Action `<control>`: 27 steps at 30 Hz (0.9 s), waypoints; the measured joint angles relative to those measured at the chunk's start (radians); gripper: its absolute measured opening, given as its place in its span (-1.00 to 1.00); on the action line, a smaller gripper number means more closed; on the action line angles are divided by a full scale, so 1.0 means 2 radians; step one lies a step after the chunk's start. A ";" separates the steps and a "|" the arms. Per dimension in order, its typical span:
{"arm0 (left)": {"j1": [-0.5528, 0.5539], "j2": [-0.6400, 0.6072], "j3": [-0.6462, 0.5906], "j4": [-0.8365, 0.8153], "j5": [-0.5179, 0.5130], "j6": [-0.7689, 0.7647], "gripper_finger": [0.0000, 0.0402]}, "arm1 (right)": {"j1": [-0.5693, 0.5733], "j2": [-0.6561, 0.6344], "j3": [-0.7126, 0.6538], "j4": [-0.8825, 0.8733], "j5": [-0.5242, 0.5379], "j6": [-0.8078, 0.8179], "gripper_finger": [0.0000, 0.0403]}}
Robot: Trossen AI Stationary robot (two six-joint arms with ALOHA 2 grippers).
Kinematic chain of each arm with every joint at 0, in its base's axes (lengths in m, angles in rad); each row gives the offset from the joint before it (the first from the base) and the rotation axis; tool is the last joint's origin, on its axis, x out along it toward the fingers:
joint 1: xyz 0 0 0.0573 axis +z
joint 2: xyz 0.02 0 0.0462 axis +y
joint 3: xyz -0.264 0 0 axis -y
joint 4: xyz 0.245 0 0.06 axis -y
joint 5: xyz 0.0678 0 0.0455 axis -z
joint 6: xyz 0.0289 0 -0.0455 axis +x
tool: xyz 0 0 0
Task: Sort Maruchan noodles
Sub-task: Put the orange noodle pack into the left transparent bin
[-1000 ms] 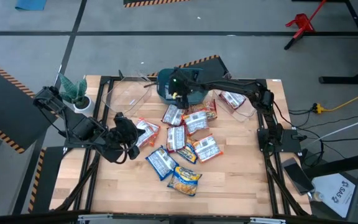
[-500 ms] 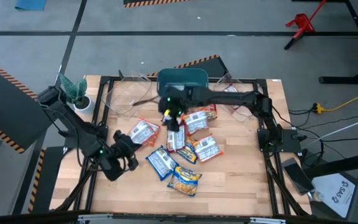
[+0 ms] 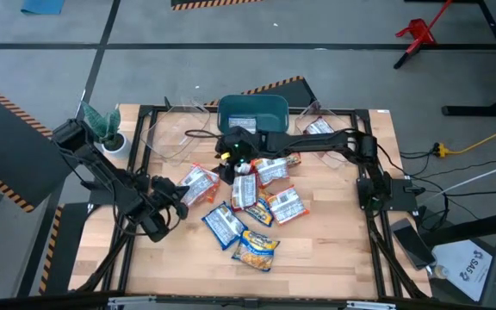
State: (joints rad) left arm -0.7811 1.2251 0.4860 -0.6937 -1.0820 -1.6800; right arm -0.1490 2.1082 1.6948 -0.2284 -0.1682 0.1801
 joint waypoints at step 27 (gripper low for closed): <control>0.033 0.000 -0.070 0.131 0.090 0.030 -1.00 | 0.012 0.051 -0.022 0.155 0.004 0.045 0.31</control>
State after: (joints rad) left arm -0.7155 1.2255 0.3458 -0.4316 -0.9020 -1.6199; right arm -0.1248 2.2093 1.6505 0.0812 -0.1607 0.2710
